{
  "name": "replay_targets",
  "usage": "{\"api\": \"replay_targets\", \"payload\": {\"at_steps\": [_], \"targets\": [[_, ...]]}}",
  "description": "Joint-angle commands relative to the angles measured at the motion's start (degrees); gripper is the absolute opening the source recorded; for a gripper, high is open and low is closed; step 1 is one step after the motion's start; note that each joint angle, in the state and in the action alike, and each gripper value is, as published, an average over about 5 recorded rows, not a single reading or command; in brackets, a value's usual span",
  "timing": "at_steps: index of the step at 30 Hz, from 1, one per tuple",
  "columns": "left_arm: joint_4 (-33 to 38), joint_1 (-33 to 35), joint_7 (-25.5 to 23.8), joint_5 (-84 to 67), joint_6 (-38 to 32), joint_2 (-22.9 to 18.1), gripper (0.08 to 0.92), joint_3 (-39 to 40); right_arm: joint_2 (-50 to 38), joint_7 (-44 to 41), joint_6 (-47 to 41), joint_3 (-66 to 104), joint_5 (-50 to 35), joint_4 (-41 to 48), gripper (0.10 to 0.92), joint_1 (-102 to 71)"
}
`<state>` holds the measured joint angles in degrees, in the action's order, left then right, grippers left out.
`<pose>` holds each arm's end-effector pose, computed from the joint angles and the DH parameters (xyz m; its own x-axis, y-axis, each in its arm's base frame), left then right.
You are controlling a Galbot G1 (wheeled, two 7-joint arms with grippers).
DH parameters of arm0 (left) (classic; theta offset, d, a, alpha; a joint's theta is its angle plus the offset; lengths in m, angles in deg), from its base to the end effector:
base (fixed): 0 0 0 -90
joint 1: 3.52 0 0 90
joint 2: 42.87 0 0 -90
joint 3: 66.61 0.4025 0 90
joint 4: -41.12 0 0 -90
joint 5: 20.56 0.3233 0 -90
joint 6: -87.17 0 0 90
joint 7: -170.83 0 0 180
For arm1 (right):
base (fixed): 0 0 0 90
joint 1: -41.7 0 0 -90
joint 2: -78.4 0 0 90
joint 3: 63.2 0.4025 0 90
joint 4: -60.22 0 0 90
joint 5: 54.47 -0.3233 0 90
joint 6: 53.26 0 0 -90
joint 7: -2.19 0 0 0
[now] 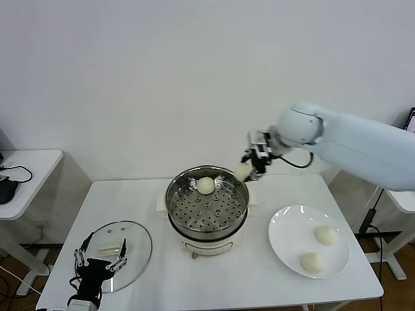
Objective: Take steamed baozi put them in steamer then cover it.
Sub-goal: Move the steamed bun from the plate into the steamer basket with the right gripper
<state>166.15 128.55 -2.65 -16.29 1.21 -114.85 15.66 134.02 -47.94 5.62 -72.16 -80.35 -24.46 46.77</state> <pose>0.0639 0.1010 -0.3207 -0.9894 -0.0595 0.1323 -0.0009 0.9145 0.4045 0.5388 0.0182 -0.0025 -0.3244 -0.3329 0.8854 -0.9102 -0.1447 -0.3880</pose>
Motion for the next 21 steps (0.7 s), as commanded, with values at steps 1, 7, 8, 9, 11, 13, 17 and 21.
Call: {"api": "replay_targets", "payload": {"at_steps": [1,7,8,9,11,13,17,21], "targets": [[-0.16,-0.19,-0.01,0.19,-0.03,-0.13,0.823,-0.1,13.04,3.11,-3.47,-1.27,-6.38,4.3,0.594,-0.83],[-0.44,-0.13,0.0,-0.01,-0.15,-0.22,0.823,-0.73,18.23,3.96,-5.06,-1.95,-5.43,8.49,0.594,-4.68],[-0.51,-0.15,0.02,-0.05,-0.18,-0.23,0.823,-0.78,18.65,4.09,-5.25,-2.13,-5.27,8.96,0.594,-5.16],[-0.6,-0.2,0.03,-0.07,-0.21,-0.26,0.823,-0.79,19.06,4.23,-5.4,-2.29,-5.13,9.49,0.594,-5.74],[-0.79,-0.4,0.05,-0.09,-0.27,-0.35,0.823,-0.73,19.74,4.61,-5.6,-2.44,-4.94,10.45,0.594,-6.96],[-0.96,-0.64,0.06,-0.09,-0.31,-0.43,0.823,-0.61,20.44,4.98,-5.69,-2.38,-4.71,11.43,0.594,-8.15],[-1.22,-0.95,0.07,-0.08,-0.35,-0.5,0.823,-0.38,22.17,5.44,-5.73,-1.9,-3.95,13.7,0.591,-10.04],[-1.27,-1.02,0.1,-0.08,-0.43,-0.49,0.823,-0.35,23.91,5.26,-5.67,-1.52,-3.16,16.48,0.594,-11.14]]}}
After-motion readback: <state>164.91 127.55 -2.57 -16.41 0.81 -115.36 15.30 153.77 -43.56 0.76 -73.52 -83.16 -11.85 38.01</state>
